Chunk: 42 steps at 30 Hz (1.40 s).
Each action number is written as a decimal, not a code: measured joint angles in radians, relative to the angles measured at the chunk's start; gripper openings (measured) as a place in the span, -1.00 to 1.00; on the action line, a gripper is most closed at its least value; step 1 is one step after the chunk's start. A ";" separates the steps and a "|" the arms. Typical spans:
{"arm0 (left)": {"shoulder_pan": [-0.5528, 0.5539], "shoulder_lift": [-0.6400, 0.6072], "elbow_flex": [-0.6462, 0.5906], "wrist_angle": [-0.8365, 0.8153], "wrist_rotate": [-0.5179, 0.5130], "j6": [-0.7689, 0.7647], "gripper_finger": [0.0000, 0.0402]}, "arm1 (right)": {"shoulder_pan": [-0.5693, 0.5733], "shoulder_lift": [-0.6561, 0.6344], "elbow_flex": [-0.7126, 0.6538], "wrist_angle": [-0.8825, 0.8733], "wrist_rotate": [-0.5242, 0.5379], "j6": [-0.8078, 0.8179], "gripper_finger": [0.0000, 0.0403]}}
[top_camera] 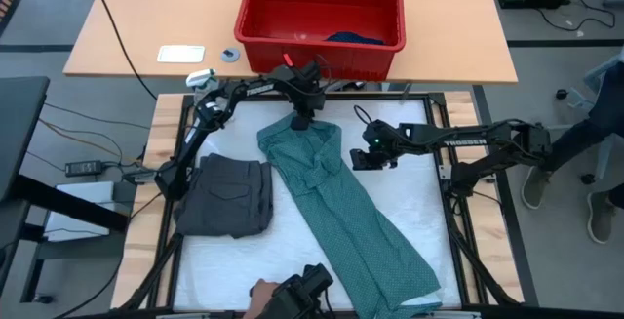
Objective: Fold Laundry from Bin
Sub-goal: Fold the green polo shirt on the table
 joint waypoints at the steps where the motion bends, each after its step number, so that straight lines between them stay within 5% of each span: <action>1: -0.005 0.000 0.000 0.007 -0.010 0.000 -0.45 | -0.005 0.000 0.000 0.010 0.004 0.003 -0.45; 11: -0.012 -0.032 0.000 0.013 -0.029 -0.008 -0.97 | -0.035 0.094 0.001 0.229 0.230 -0.025 -0.45; 22: -0.034 -0.032 0.001 -0.007 -0.030 0.002 -0.99 | -0.091 0.302 0.000 0.449 0.158 -0.027 -0.48; 31: -0.042 -0.032 0.001 0.006 -0.030 -0.068 -0.80 | -0.083 0.306 0.000 0.457 0.173 -0.023 -0.94; 42: -0.040 -0.056 0.001 -0.008 -0.122 -0.011 -0.99 | -0.081 0.248 0.000 0.496 0.148 -0.011 -0.97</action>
